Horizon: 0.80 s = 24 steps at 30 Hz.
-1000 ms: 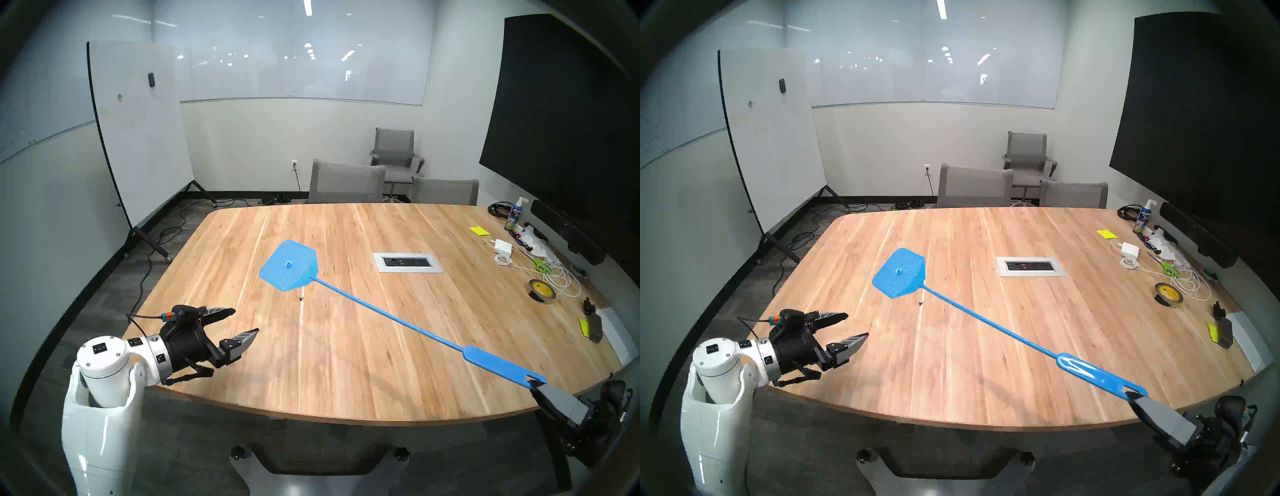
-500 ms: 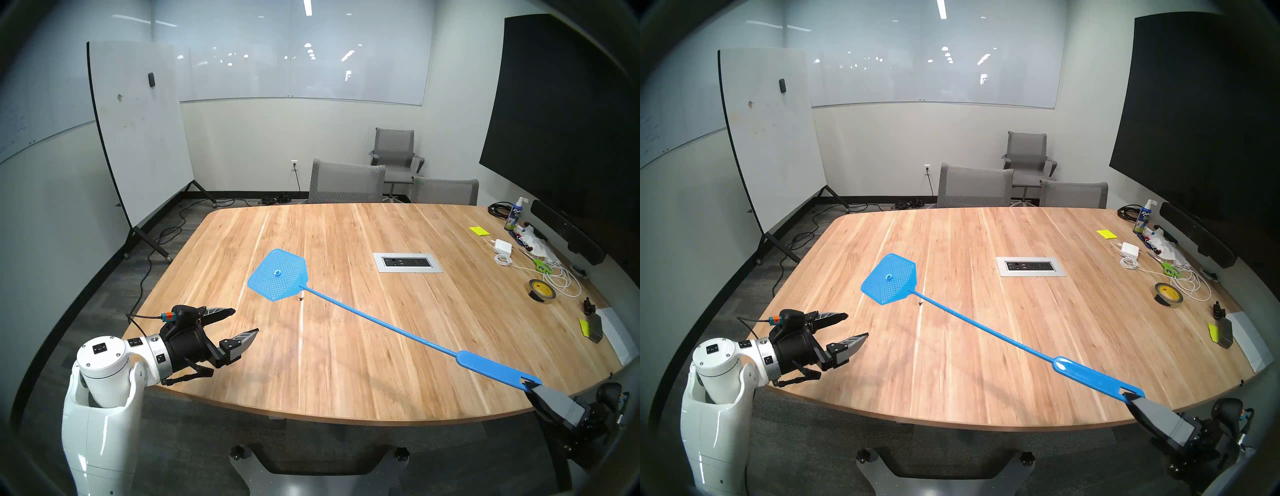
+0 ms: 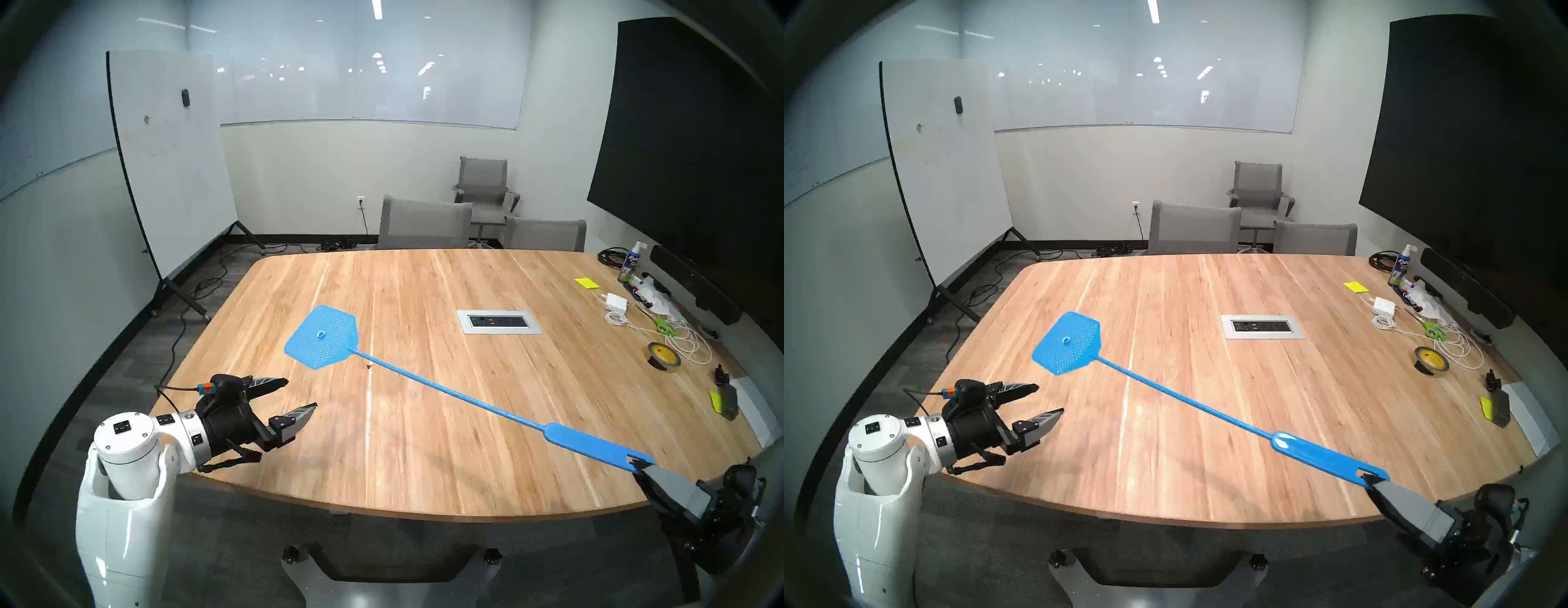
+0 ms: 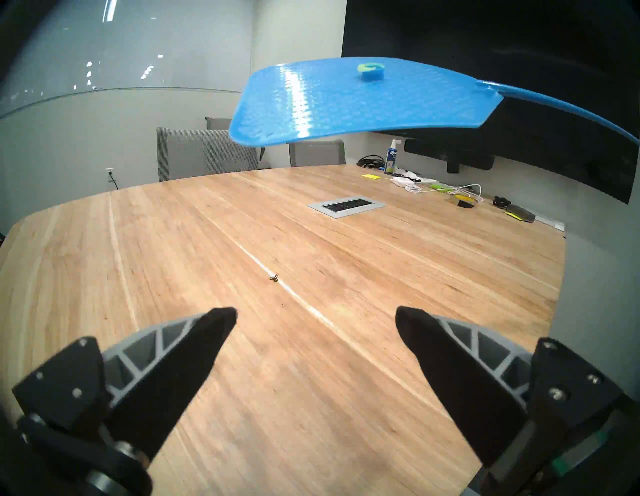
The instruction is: Swat a bug on table
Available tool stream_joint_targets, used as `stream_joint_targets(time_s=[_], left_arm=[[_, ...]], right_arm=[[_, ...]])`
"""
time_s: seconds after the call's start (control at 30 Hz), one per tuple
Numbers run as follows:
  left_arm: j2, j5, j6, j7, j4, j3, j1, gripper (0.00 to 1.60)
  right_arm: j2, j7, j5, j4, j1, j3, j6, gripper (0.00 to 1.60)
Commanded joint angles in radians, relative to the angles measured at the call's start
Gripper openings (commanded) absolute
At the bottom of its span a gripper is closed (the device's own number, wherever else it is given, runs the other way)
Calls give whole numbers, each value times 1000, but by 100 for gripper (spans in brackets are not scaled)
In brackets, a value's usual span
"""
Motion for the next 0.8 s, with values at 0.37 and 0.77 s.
stream_joint_targets(time_s=[0.37,0.77], left_arm=[[0,1,3,-3,-19,1,-1,160],[-2,3,3,-4,-19,0,-1,160]], right_arm=[[3,-225,98,-33,113,-64,9,0],[-1,-301,184,-31,142,-25,25,0]])
